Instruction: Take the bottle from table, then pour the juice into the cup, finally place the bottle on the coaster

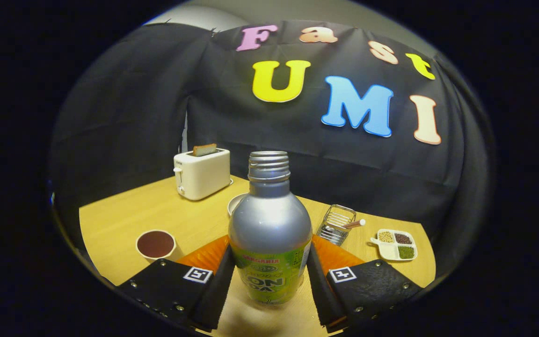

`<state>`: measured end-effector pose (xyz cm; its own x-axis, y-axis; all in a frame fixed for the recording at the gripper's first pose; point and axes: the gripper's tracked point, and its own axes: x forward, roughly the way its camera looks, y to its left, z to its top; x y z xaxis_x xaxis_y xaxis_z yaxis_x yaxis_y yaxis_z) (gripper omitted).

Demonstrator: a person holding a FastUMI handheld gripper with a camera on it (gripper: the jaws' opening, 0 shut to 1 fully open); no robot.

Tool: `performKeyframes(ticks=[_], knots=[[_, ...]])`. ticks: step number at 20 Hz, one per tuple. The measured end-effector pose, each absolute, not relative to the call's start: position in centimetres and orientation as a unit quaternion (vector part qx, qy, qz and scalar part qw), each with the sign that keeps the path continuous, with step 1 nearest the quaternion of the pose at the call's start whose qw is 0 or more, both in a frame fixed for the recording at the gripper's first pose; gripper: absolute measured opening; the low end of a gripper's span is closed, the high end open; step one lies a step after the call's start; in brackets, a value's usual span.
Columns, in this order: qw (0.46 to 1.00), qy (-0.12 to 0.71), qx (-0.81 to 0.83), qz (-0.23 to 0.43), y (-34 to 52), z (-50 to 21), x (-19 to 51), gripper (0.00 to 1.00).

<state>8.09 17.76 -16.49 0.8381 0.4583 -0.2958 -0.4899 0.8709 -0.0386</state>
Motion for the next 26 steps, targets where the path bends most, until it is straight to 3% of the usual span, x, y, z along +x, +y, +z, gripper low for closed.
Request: performKeyframes(ticks=[4, 15, 26], knots=[[0.963, 0.105, -0.029, 0.245, 17.0, -14.2, 9.2, 0.76], [0.959, 0.113, 0.032, 0.256, 16.5, -14.2, 12.1, 0.76], [0.964, 0.13, 0.041, 0.228, 17.7, -21.0, 15.8, 0.76]])
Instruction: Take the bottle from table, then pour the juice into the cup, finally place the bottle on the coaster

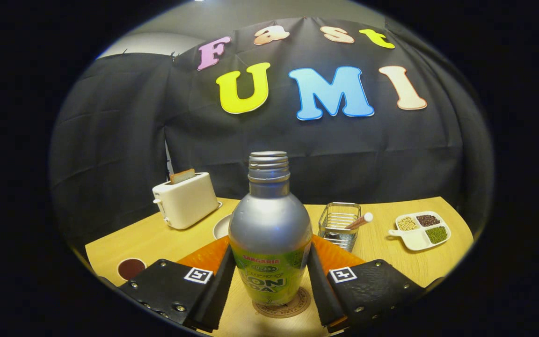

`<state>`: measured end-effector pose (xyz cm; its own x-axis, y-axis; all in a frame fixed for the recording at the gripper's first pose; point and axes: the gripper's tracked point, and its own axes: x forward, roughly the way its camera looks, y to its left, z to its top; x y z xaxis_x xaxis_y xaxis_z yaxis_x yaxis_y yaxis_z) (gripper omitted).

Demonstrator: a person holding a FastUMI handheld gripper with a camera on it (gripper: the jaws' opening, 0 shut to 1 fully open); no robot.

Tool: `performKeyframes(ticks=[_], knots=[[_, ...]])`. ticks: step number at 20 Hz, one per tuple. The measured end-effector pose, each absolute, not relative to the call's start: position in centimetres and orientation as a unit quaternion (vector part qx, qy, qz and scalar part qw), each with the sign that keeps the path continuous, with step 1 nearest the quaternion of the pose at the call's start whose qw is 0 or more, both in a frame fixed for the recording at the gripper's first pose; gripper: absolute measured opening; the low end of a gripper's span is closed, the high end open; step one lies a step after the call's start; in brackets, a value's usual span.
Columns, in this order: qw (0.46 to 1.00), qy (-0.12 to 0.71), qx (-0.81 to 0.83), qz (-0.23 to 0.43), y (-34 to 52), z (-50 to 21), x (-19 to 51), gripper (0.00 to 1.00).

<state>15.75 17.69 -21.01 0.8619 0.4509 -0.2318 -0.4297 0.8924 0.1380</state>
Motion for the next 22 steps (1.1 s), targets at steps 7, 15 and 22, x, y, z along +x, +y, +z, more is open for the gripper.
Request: performKeyframes(ticks=[7, 15, 22], knots=[[0.965, 0.141, 0.039, 0.216, 16.9, -23.8, 16.1, 0.76], [0.966, 0.138, 0.028, 0.216, 17.5, -24.6, 16.3, 0.77], [0.968, 0.128, 0.03, 0.216, 17.5, -23.7, 15.7, 0.99]])
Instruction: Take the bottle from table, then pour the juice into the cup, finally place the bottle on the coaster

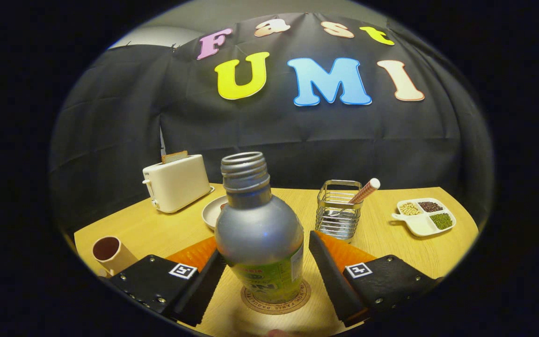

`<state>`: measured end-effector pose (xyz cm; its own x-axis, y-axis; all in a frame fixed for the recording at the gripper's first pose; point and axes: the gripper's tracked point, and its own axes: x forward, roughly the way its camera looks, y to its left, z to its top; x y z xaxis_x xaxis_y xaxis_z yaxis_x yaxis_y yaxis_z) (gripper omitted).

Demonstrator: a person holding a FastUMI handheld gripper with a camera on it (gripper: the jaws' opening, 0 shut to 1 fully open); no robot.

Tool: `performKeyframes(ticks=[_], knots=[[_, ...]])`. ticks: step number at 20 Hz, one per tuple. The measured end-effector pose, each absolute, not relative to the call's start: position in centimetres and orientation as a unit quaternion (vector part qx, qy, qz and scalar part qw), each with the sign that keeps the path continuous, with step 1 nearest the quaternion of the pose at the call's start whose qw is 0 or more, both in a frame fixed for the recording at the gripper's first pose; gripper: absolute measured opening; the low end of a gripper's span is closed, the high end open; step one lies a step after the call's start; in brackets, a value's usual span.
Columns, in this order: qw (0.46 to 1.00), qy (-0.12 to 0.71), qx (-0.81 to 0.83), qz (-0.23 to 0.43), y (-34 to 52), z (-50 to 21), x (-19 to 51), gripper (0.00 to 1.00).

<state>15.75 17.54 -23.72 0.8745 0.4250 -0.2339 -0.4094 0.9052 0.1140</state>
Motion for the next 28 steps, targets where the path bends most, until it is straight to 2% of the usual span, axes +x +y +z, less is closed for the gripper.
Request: performKeyframes(ticks=[4, 12, 18, 22, 28], knots=[[0.974, 0.1, 0.029, 0.203, 16.9, -19.5, 15.4, 1.0], [0.996, 0.017, 0.011, 0.092, 11.1, 1.5, 14.8, 0.99], [0.997, -0.004, 0.032, 0.067, 8.5, 15.4, 12.8, 0.99], [0.998, -0.028, 0.019, 0.059, 7.6, 19.4, 11.4, 0.99], [0.998, -0.019, 0.022, 0.06, 6.1, 18.7, 10.1, 0.99]])
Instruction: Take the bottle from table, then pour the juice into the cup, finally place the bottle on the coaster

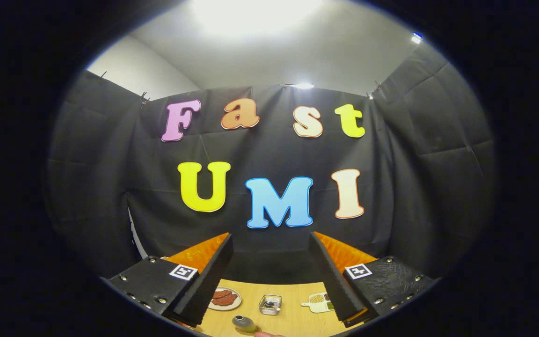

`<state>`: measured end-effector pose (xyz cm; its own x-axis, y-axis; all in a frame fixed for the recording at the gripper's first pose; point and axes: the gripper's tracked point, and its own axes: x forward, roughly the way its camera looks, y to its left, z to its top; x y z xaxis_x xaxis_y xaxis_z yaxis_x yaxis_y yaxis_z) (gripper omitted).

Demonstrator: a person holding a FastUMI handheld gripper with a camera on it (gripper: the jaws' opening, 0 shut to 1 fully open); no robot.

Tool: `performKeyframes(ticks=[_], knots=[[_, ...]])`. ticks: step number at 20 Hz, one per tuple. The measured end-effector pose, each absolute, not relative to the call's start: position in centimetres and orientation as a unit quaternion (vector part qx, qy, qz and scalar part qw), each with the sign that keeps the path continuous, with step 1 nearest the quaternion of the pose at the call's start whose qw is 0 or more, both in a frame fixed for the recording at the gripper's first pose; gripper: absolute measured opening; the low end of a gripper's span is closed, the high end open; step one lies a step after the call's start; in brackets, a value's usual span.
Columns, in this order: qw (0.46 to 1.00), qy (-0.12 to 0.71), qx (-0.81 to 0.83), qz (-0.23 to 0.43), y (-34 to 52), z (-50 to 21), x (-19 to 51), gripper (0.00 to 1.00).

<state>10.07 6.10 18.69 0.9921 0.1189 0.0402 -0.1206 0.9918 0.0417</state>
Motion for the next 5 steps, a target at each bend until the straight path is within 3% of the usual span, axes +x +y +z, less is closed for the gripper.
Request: performKeyframes(ticks=[5], knots=[[0.998, -0.011, 0.03, 0.049, 2.8, 17.3, 9.9, 0.99]])
